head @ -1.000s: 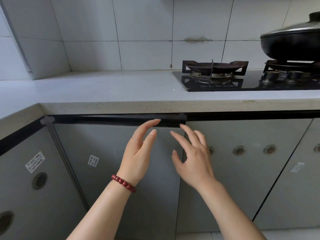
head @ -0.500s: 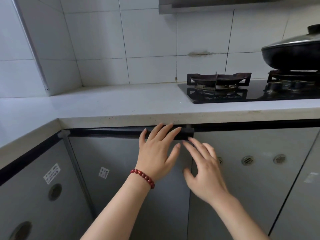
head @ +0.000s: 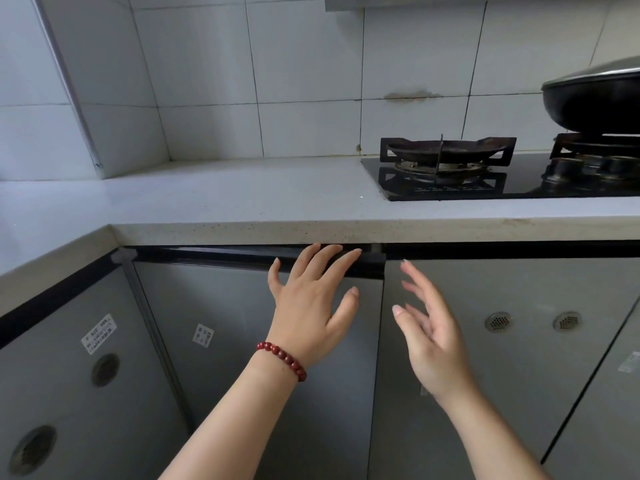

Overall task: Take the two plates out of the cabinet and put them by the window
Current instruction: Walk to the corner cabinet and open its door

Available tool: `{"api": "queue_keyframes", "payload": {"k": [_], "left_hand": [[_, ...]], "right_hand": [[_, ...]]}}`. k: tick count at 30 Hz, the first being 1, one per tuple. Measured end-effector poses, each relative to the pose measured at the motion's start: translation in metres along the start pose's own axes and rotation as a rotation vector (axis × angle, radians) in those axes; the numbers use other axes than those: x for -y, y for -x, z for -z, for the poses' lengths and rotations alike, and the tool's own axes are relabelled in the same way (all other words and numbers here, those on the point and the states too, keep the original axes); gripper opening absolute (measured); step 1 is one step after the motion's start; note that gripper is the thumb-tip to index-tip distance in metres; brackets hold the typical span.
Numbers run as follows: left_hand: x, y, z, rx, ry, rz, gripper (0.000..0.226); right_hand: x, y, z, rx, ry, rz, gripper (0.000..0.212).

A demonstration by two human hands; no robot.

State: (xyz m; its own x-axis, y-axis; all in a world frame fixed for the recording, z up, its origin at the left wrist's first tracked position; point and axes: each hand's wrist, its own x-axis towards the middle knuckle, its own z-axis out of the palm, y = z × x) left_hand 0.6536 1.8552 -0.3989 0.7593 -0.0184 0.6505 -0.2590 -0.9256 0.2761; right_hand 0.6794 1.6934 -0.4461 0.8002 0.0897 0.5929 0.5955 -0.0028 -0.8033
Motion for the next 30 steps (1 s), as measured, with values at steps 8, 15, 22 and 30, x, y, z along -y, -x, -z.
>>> {"api": "queue_keyframes", "payload": {"k": [8,15,22,30], "left_hand": [[-0.006,0.003,0.004,-0.026,0.045,0.032,0.050],[-0.002,0.005,0.003,-0.054,0.090,0.022,0.049],[-0.008,0.004,0.007,0.026,0.126,0.043,0.052],[-0.023,0.012,0.000,-0.076,0.155,0.116,0.054]], "right_hand": [[0.000,-0.011,-0.006,0.059,-0.222,-0.076,0.053],[0.003,-0.011,-0.003,0.010,-0.244,-0.122,0.056],[0.009,-0.013,-0.009,-0.097,-0.316,-0.243,0.044],[-0.001,-0.018,0.008,0.024,-0.453,-0.315,0.048]]}}
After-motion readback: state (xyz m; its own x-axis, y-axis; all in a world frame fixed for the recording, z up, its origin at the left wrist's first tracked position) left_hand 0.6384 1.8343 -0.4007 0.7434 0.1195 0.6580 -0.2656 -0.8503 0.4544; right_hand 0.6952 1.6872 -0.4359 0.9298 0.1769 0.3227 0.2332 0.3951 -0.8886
